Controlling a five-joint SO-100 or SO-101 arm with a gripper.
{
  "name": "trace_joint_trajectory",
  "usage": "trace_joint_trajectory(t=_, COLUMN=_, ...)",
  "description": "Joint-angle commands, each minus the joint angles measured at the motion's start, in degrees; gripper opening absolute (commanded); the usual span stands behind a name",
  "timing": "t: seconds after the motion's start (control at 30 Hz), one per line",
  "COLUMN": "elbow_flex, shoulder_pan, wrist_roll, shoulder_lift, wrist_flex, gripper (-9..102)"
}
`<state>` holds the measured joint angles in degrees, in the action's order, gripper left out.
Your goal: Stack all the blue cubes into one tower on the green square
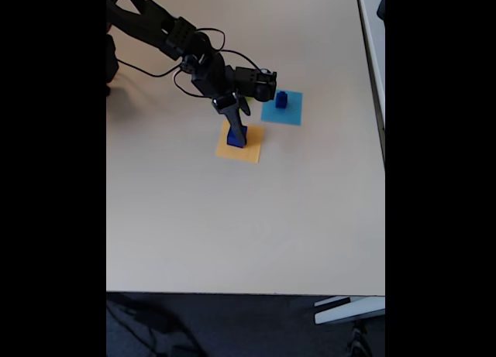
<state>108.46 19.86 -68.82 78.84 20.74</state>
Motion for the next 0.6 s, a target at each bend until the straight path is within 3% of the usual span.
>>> trace_joint_trajectory(t=0.0, elbow_flex=2.9, shoulder_pan=0.8, wrist_roll=0.7, shoulder_lift=1.0, wrist_flex=-4.7, gripper=54)
trace_joint_trajectory(t=0.57, elbow_flex=4.1, shoulder_pan=3.6, wrist_roll=4.4, shoulder_lift=0.3, wrist_flex=-5.9, gripper=53)
